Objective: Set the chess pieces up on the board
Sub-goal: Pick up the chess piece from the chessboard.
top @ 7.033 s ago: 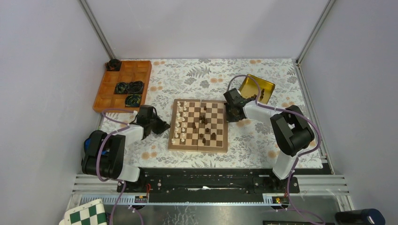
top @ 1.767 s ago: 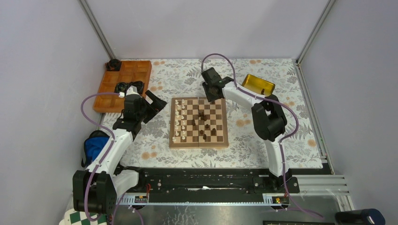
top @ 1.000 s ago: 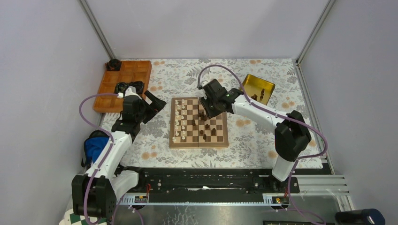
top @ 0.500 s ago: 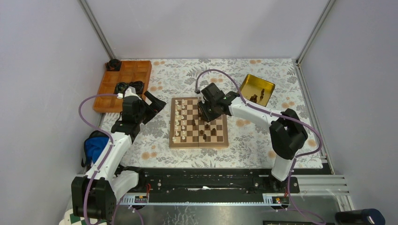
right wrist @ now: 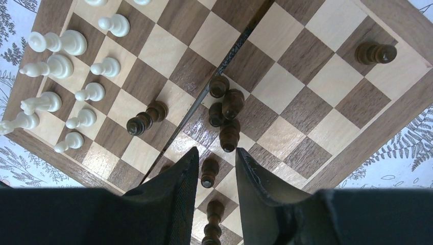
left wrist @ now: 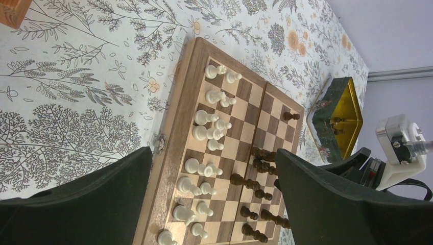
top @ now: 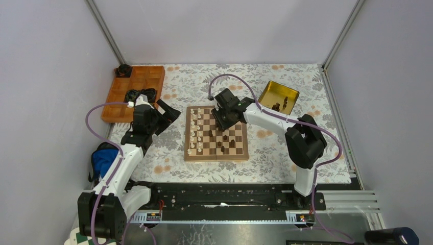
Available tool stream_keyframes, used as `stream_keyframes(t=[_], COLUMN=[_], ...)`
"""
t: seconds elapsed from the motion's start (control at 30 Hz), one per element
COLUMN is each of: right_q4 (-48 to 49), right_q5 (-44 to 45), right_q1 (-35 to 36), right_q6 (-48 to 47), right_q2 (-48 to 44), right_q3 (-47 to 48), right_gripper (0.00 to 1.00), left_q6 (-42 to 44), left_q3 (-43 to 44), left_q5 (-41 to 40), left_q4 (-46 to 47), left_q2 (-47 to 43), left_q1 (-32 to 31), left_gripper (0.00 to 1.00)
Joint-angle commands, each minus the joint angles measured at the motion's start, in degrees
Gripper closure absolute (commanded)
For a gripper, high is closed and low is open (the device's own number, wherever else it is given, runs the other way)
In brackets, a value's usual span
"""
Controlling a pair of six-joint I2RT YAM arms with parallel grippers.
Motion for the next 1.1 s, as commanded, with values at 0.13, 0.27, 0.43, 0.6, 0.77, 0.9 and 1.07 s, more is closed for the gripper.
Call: stream_keyframes(t=[0.13,0.27,0.43,0.6,0.77,0.9,1.07], right_q4=[-0.14,-0.22,-0.5,-0.24,0.26,0.45,0.35], right_q5=[0.82,0.84,0.86,0.8,0.81,0.77,0.27], right_q1=[0.36,-0.15,-0.67,-0.87,-1.3,-1.47,-1.62], right_q6=[-1.93,-1.91,-1.94,-1.75,-1.59,-1.36,-1.18], right_q2=[1.54,1.84,1.95,2.12,2.27,2.46,2.75], right_q3=[4.07,4.2,4.05,3.53,2.72,2.51,2.53], right_gripper=[0.6,0.61,0.61,0.61,0.63,0.66,0.69], left_q6=[0.56,0.47,0.31,0.13,0.12,0.18,0.2], left_q3=[-0.8,-0.8,-0.76,-0.85,-1.1,-1.15,-1.05], left_q5=[-0.39,-0.26,-0.17,0.0,0.04,-0.09,-0.09], left_q4=[1.47,1.8,2.06,2.37,2.42,2.11,1.87], left_q2=[-0.08,0.12,0.52,0.73,0.59,0.34,0.14], left_q1=[0.33,0.33,0.38,0.33,0.34,0.38,0.34], left_gripper=[0.01,0.01,0.01,0.01,0.01,0.01,0.01])
